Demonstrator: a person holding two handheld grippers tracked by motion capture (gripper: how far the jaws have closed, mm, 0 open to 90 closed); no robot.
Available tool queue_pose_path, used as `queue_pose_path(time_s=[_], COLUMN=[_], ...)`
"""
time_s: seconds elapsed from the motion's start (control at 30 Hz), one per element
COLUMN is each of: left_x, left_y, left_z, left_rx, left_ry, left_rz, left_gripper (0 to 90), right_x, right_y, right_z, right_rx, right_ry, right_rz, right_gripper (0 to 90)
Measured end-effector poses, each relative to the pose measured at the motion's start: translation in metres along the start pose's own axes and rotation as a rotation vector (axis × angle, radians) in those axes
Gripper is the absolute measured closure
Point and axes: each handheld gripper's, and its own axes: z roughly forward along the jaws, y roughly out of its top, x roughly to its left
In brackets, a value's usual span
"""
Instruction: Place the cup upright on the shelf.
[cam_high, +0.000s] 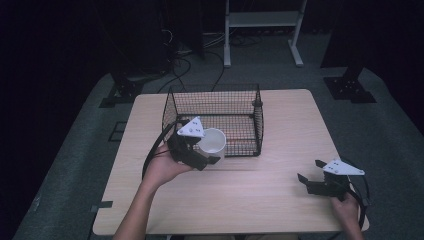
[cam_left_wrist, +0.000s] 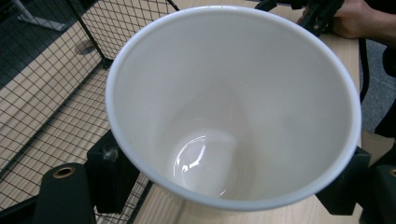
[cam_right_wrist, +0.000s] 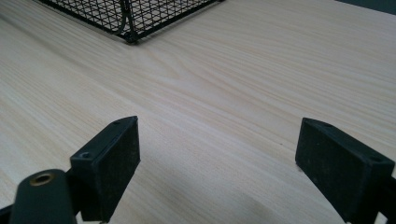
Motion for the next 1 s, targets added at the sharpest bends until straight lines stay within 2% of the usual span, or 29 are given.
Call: queue_pose_path(time_s=[0.33,0.67,0.83,1.0], left_x=[0.013,0.024,0.032,0.039], left_y=[0.013,0.024,0.028,0.034], left_z=[-0.004,-0.003,-0.002,-0.004], left_rx=[-0.014,0.005,0.034,0.026], left_ry=[0.003,0.002,0.005,0.015], left_rz=[-0.005,0.001,0.002,-0.001], left_gripper=[20.9,21.0,21.0,21.0], right_x=[0.001,0.001,0.000,0.000], right_y=[0.000,0.000,0.000,0.000], right_z=[0.000,0.000,0.000,0.000], right_rx=[0.002,0.002,0.003,0.003], right_ry=[-0.004,-0.005,-0.005,-0.004], right_rz=[-0.003,-0.001,0.001,-0.001], right_gripper=[13.1,13.1,13.1,13.1])
